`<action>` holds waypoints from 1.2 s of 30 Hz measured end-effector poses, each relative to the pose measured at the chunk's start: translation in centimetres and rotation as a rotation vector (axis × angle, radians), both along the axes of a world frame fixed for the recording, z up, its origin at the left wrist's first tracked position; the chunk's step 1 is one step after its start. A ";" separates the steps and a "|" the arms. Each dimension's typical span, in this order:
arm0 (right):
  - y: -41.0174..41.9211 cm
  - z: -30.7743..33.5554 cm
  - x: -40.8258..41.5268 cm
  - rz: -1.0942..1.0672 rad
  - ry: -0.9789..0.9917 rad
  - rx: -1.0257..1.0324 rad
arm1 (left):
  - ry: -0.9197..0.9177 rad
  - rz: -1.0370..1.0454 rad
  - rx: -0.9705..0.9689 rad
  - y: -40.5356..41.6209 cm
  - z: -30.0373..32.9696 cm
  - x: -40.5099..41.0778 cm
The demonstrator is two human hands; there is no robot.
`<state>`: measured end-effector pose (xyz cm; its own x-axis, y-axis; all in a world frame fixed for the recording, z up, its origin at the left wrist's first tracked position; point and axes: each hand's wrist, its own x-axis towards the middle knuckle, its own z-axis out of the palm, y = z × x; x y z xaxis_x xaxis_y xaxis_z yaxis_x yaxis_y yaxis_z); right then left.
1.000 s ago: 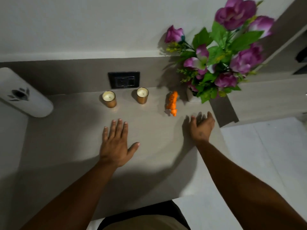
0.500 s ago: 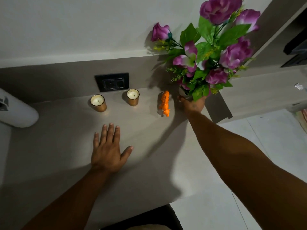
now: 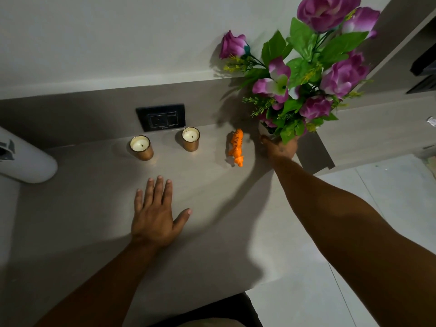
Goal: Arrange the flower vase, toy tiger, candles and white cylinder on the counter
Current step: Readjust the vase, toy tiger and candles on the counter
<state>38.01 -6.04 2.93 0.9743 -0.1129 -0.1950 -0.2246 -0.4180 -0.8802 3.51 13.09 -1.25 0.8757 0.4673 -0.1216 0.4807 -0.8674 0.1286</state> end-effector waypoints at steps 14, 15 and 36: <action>-2.8 -2.0 -18.0 0.612 -0.336 -0.390 | 0.004 0.006 0.010 -0.3 0.6 0.0; -2.7 -2.1 -18.6 0.664 -0.329 -0.416 | 0.010 0.005 0.012 -0.3 0.7 0.0; 6.7 1.9 -9.0 0.703 -0.103 -0.731 | 0.029 0.015 -0.004 -0.5 1.0 0.2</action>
